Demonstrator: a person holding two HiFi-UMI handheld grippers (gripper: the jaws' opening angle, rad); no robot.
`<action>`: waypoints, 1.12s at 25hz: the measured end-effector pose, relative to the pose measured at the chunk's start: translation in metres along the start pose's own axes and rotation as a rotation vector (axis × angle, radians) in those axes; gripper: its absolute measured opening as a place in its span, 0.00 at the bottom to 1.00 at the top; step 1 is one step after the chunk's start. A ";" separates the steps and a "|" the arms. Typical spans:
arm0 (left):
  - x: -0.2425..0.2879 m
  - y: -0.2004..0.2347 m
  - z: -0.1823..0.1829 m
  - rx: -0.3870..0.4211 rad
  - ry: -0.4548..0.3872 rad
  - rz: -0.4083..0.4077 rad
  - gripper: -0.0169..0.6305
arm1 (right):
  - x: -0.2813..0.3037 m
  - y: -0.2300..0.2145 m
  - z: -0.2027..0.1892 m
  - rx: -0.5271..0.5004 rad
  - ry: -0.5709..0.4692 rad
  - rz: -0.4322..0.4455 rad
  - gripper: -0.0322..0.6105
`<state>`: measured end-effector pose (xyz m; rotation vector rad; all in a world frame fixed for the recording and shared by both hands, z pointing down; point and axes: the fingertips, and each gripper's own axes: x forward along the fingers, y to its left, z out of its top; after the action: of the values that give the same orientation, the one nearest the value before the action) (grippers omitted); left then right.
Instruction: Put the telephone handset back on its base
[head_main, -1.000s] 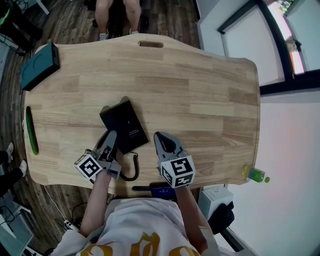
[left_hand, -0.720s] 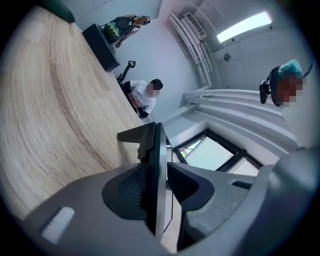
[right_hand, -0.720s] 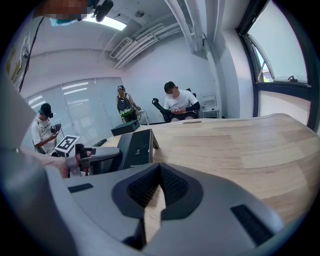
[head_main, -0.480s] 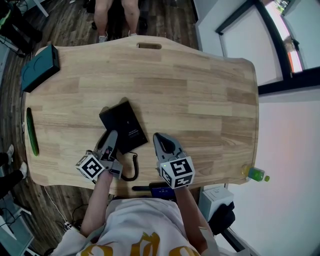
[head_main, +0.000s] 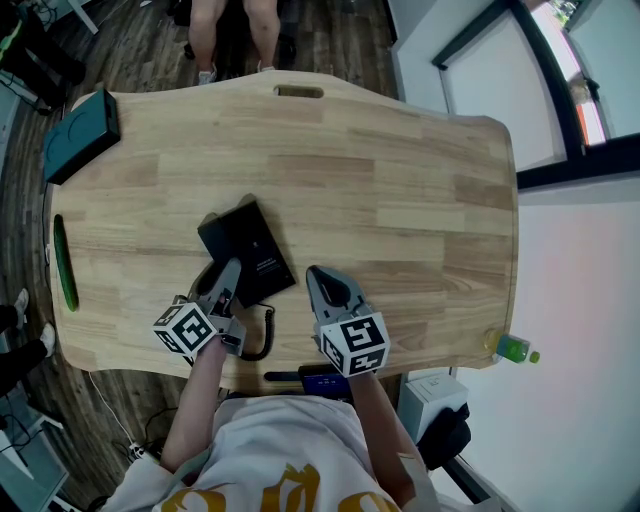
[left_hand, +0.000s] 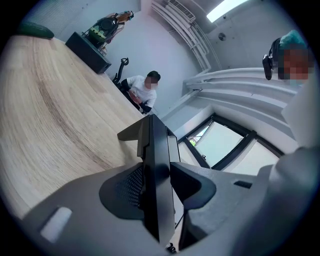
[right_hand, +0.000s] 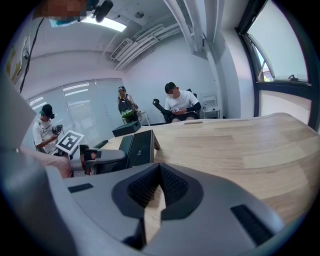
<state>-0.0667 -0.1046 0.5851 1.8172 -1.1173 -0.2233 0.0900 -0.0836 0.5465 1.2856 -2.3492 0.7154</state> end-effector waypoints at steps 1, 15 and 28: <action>-0.001 0.000 0.001 -0.001 -0.007 0.002 0.26 | 0.000 0.000 0.000 0.000 -0.001 0.000 0.06; -0.035 -0.007 0.009 0.353 -0.029 0.060 0.22 | -0.005 0.009 0.010 -0.012 -0.030 0.022 0.06; -0.060 -0.070 0.005 0.759 -0.005 -0.015 0.03 | -0.034 0.032 0.034 -0.120 -0.142 -0.001 0.06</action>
<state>-0.0616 -0.0530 0.5086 2.4808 -1.2942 0.2266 0.0778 -0.0667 0.4924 1.3245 -2.4616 0.4892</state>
